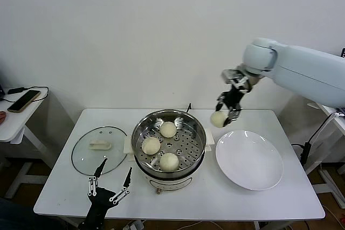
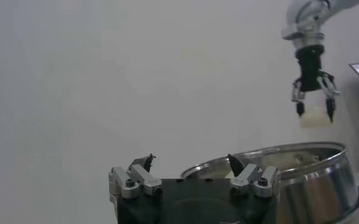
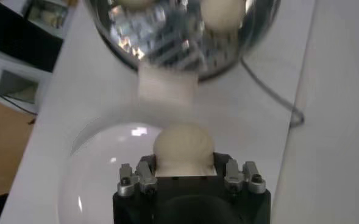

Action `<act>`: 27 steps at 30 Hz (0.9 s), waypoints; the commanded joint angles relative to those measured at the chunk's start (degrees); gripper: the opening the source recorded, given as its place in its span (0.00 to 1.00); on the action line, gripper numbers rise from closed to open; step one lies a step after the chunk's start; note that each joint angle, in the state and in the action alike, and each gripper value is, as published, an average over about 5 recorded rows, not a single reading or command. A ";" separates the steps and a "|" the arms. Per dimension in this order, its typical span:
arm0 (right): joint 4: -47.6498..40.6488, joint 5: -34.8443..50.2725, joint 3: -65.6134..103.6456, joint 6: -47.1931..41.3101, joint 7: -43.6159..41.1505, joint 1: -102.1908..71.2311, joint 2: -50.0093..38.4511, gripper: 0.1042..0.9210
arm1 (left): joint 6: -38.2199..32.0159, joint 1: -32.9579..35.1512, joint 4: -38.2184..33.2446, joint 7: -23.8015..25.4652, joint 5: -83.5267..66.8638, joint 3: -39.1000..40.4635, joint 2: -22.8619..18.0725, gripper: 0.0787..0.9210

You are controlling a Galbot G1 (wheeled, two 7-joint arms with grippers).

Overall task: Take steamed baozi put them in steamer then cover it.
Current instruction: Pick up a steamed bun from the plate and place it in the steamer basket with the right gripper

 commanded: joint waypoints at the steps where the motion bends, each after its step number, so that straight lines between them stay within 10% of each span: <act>1: 6.06 9.58 -6.72 -4.66 3.89 5.70 10.10 0.66 | -0.01 -0.18 0.07 -0.07 0.04 0.13 -0.01 0.88; 27: -2.53 1.23 -7.90 -5.30 8.38 -6.49 16.35 0.66 | -0.33 -0.24 0.58 -0.40 -0.29 -1.00 -0.15 0.88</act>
